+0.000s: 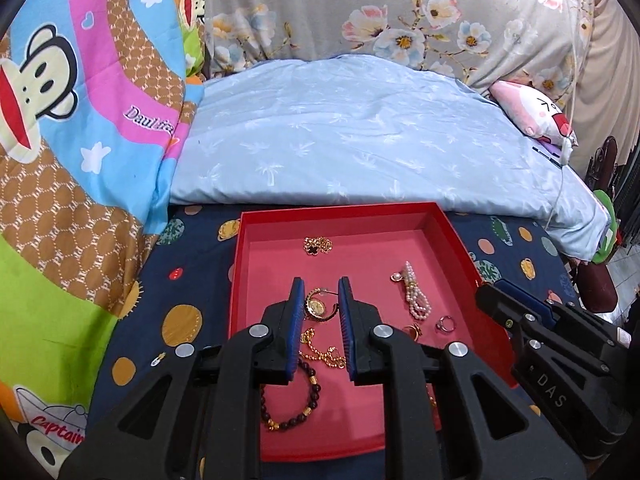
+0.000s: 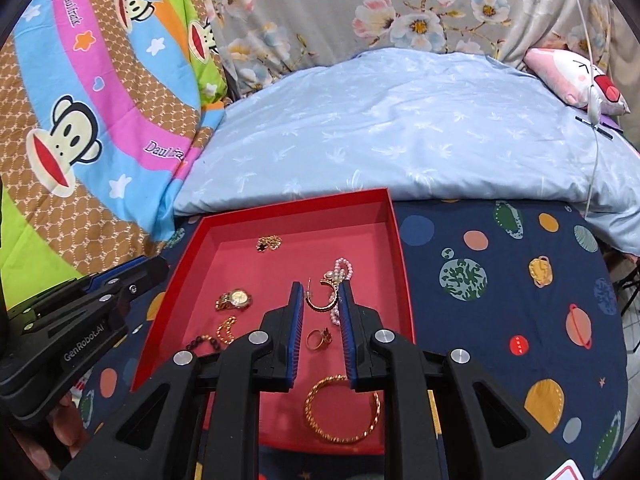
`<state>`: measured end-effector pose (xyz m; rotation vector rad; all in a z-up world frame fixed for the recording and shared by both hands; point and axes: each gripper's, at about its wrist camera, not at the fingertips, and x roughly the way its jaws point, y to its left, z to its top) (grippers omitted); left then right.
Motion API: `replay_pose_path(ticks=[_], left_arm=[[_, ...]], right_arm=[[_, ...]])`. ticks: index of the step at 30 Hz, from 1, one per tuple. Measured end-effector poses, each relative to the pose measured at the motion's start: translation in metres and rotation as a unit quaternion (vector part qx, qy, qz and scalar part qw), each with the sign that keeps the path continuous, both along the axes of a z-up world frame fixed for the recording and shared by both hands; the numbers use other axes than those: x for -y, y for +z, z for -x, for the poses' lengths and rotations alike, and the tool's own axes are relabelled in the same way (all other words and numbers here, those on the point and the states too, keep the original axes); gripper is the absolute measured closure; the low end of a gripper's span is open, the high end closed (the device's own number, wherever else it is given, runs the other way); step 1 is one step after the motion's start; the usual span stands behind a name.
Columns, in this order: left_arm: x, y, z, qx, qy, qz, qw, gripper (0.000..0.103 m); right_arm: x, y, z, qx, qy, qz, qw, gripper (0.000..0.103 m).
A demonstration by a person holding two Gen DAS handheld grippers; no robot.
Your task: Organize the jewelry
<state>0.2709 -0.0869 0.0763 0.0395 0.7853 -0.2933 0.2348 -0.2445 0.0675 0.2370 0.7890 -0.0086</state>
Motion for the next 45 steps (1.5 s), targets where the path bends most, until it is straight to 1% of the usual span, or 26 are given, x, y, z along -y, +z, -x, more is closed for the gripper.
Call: replay_pose_path(ticks=[2,7,8,9,10,11,12,13,14,23,27,30,36,42,43,45], left_arm=[[-0.001,-0.005,-0.007,-0.01,0.002,0.003,0.9999,0.086],[0.0,-0.014,-0.015,-0.018,0.009,0.002,0.9998,0.085],[0.0,-0.017,-0.017,-0.02,0.011,0.003,0.9997,0.077],[0.0,-0.018,-0.018,-0.023,0.014,0.001,0.9996,0.071],[-0.001,-0.02,-0.018,-0.022,0.019,-0.003,0.9996,0.062],[-0.001,-0.02,-0.016,-0.017,0.024,-0.008,0.9996,0.06],[-0.002,-0.02,-0.015,-0.014,0.024,-0.01,0.9996,0.058],[-0.002,-0.021,-0.014,-0.013,0.025,-0.014,0.9995,0.052],[-0.002,-0.021,-0.013,-0.012,0.027,-0.016,0.9994,0.049],[-0.006,-0.009,0.004,-0.003,0.031,-0.012,0.9994,0.049],[-0.01,-0.004,0.016,-0.002,0.034,-0.007,0.9994,0.049],[-0.014,-0.002,0.029,-0.002,0.036,-0.008,0.9993,0.049],[-0.016,-0.004,0.061,-0.004,0.033,-0.022,0.9992,0.047],[-0.015,0.0,0.095,0.013,0.029,-0.048,0.9983,0.045],[-0.016,0.001,0.102,0.016,0.03,-0.052,0.9981,0.044],[-0.017,0.002,0.11,0.019,0.034,-0.058,0.9976,0.037]], right_arm=[[0.0,-0.004,-0.005,-0.005,0.001,0.002,1.0,0.087],[-0.004,-0.015,-0.015,-0.018,0.001,0.012,1.0,0.086],[-0.004,-0.016,-0.016,-0.017,-0.001,0.013,1.0,0.082],[-0.005,-0.017,-0.015,-0.017,-0.005,0.016,1.0,0.073],[-0.005,-0.016,-0.014,-0.015,-0.009,0.017,1.0,0.068],[-0.005,-0.015,-0.011,-0.009,-0.013,0.017,1.0,0.06],[-0.005,-0.013,-0.008,-0.004,-0.016,0.019,1.0,0.056],[-0.005,-0.011,-0.006,-0.002,-0.018,0.02,1.0,0.056],[-0.004,-0.01,-0.005,-0.001,-0.019,0.02,1.0,0.056],[-0.007,-0.005,0.011,0.0,-0.022,0.013,1.0,0.055],[-0.012,0.001,0.026,0.0,-0.035,0.021,0.999,0.045],[-0.015,0.004,0.041,0.0,-0.042,0.024,0.999,0.041],[-0.025,0.009,0.074,-0.008,-0.059,0.041,0.997,0.032],[-0.032,0.015,0.11,-0.009,-0.077,0.049,0.996,0.029],[-0.032,0.015,0.113,-0.009,-0.079,0.05,0.996,0.029],[-0.033,0.017,0.123,-0.01,-0.087,0.06,0.994,0.027]])
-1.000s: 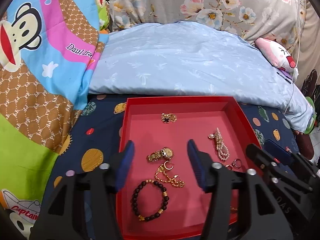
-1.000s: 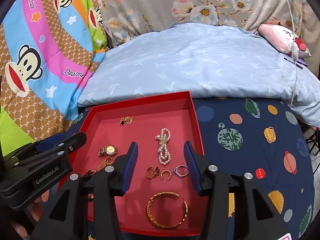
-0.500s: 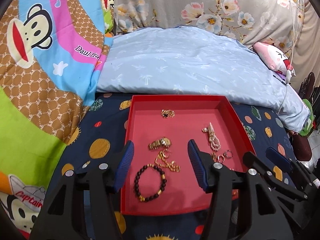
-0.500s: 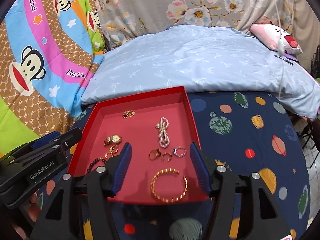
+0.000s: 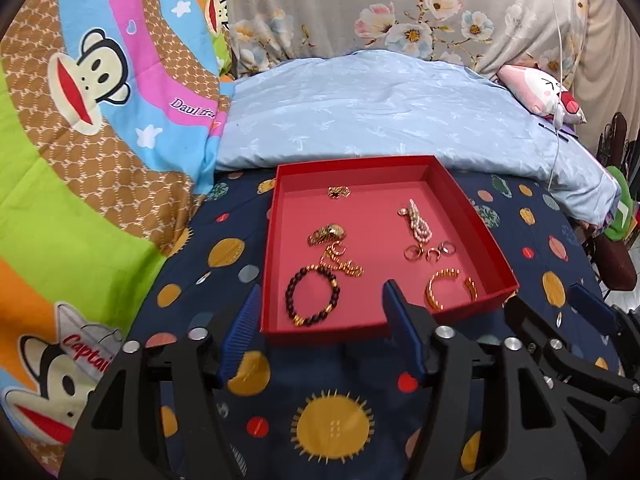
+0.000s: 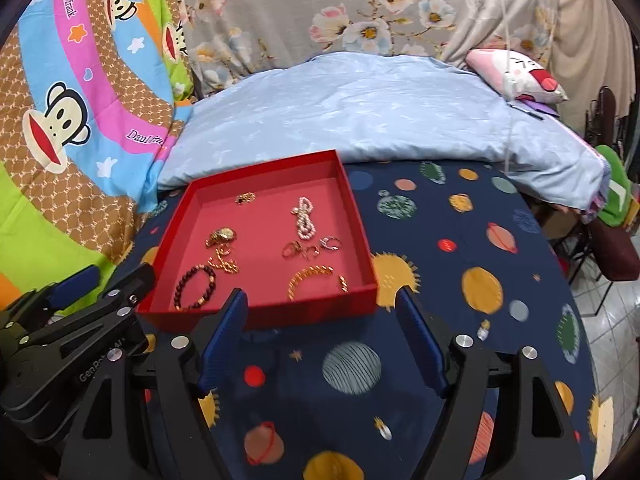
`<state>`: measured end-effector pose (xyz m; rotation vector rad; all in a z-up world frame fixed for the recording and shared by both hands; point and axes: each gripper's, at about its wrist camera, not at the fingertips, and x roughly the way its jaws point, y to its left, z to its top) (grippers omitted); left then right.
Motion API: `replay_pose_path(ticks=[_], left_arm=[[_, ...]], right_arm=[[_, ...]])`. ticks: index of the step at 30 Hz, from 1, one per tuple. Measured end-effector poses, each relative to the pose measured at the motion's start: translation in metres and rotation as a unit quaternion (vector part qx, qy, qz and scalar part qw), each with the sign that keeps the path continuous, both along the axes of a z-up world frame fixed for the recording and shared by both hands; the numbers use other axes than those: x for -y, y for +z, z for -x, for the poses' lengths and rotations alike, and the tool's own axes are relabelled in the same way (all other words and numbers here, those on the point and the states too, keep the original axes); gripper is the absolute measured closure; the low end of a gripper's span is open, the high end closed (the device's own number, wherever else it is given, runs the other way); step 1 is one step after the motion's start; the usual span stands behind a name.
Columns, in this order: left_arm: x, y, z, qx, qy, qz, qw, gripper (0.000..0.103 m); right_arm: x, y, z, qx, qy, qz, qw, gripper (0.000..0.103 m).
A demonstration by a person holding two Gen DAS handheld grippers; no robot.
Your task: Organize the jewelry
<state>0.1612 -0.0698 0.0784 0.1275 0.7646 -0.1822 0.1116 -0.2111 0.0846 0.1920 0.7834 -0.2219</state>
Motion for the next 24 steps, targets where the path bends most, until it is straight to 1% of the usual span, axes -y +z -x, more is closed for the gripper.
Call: replay_pose_path(ticks=[1,3,5,8,11,15,24], left_arm=[[-0.001,0.001,0.005,0.003,0.004,-0.004,1.0,0.033],[-0.003,0.002,0.014,0.005,0.007,-0.004,1.0,0.03],[-0.007,0.003,0.021,0.002,0.013,0.001,0.9999,0.023],[-0.014,0.003,0.03,0.0,0.021,0.008,0.9998,0.017],[-0.02,0.004,0.038,0.001,0.027,0.009,0.9996,0.015],[-0.025,0.004,0.046,0.003,0.031,0.001,0.9995,0.014],[-0.038,0.01,0.064,0.014,0.05,-0.004,0.9986,0.011]], right_arm=[[0.0,0.001,0.006,0.0,-0.004,0.005,1.0,0.026],[0.0,0.004,0.013,0.001,-0.008,0.007,1.0,0.023],[0.0,0.006,0.022,0.002,-0.012,0.007,1.0,0.022],[0.0,0.007,0.032,0.003,-0.016,0.0,1.0,0.021],[-0.005,0.007,0.039,0.004,-0.015,0.001,1.0,0.021],[-0.012,0.008,0.048,0.004,-0.014,0.007,1.0,0.021],[-0.022,0.013,0.061,0.012,-0.012,0.012,1.0,0.018]])
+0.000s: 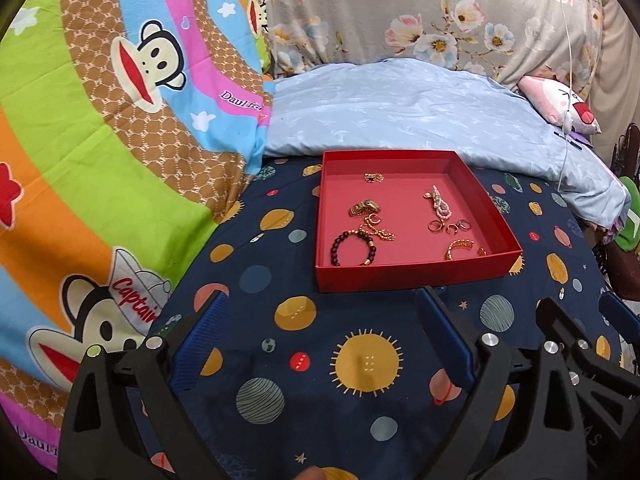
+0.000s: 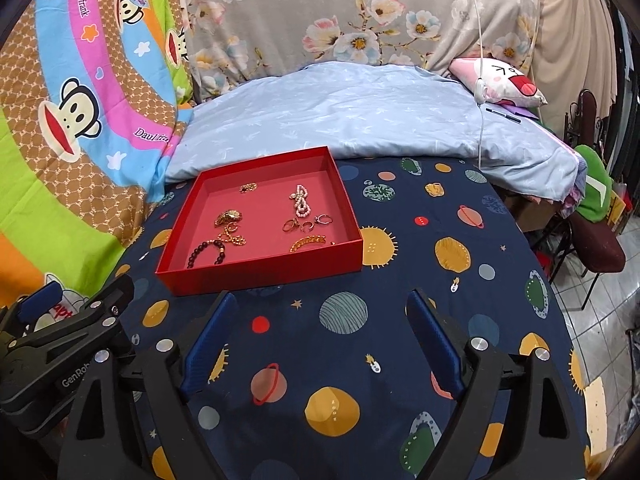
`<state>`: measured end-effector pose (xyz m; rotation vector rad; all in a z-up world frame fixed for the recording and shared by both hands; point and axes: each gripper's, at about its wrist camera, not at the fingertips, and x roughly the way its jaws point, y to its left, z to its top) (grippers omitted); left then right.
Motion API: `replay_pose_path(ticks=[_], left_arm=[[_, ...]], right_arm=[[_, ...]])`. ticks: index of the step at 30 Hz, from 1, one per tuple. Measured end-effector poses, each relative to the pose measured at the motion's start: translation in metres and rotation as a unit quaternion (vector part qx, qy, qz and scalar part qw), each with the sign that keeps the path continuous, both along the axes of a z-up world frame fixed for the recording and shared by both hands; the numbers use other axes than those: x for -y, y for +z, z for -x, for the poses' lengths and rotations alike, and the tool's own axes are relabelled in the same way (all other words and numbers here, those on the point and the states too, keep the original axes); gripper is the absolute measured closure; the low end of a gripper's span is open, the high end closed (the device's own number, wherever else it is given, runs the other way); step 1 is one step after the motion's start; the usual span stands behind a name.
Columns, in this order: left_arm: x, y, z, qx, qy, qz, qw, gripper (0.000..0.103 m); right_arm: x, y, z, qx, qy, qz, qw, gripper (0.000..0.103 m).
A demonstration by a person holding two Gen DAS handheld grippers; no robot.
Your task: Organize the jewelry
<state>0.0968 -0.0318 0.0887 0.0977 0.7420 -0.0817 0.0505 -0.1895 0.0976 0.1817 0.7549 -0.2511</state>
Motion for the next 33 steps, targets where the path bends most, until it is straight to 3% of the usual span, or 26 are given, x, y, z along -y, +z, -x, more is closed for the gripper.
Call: replay_pose_path(ticks=[7,33], left_arm=[[-0.002,0.007,0.01,0.023,0.012,-0.02,0.9995,0.009],[-0.008,0.007,0.019,0.015,0.024,-0.017,0.9994,0.009]], right_arm=[[-0.002,0.003,0.007,0.005,0.0,-0.009,1.0,0.018],[-0.007,0.003,0.012,0.005,0.006,-0.008,1.0,0.018]])
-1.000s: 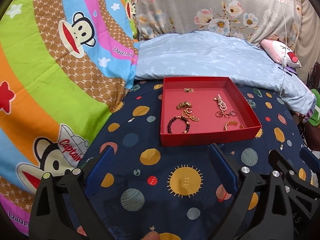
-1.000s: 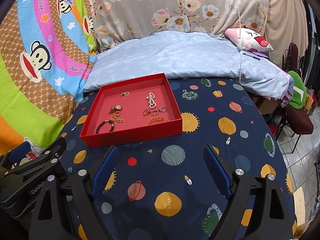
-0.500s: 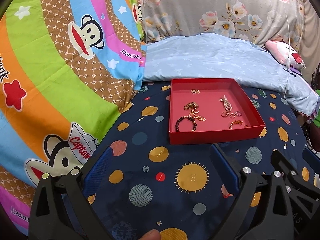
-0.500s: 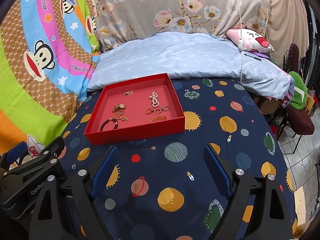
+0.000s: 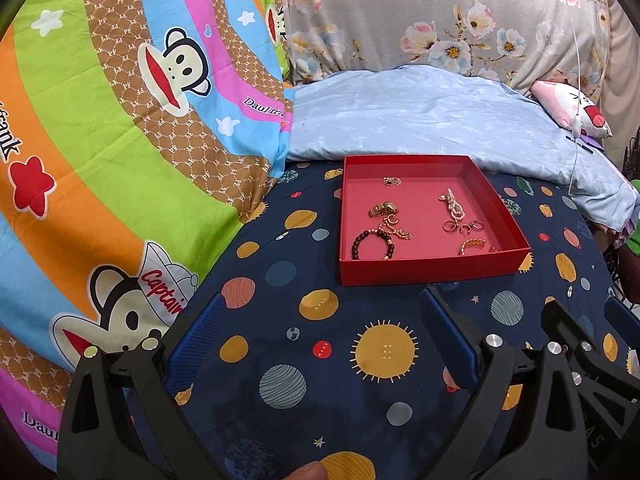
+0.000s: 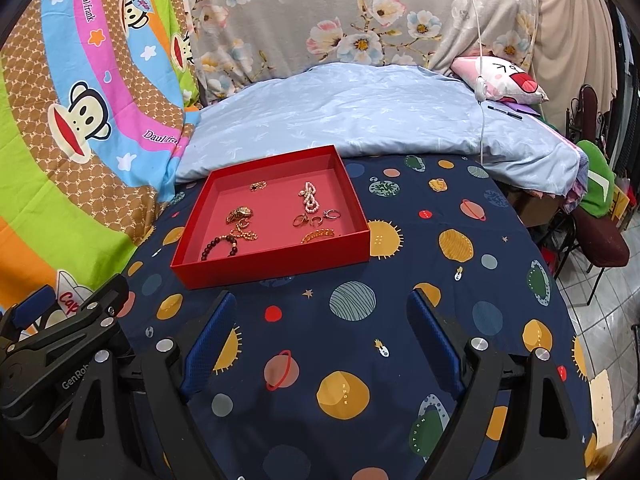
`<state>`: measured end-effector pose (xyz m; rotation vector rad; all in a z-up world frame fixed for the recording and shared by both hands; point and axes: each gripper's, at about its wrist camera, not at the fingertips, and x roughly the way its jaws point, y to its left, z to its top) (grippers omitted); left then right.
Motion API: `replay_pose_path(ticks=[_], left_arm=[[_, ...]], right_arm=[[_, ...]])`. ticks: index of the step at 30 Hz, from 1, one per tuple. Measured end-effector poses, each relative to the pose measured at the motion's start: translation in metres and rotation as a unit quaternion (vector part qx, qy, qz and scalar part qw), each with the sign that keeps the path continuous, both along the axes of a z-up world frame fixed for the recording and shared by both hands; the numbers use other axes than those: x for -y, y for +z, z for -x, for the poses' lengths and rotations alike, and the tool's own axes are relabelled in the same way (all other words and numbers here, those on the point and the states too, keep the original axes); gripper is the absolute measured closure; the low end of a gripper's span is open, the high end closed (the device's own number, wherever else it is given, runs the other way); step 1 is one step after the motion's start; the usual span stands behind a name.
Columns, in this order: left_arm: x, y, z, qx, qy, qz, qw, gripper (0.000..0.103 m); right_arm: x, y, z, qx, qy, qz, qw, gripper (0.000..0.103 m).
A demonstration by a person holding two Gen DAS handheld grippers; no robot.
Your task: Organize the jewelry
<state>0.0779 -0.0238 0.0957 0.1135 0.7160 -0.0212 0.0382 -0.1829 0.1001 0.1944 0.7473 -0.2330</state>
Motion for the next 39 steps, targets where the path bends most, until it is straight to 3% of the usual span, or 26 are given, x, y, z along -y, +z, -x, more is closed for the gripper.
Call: replay_pose_path(ticks=[39], left_arm=[[-0.0006,-0.0022,0.0015,-0.011,-0.009,0.005,0.9999,0.007]], right_arm=[[-0.0007,-0.0006,0.0094,0.002,0.001,0.0,1.0,0.018]])
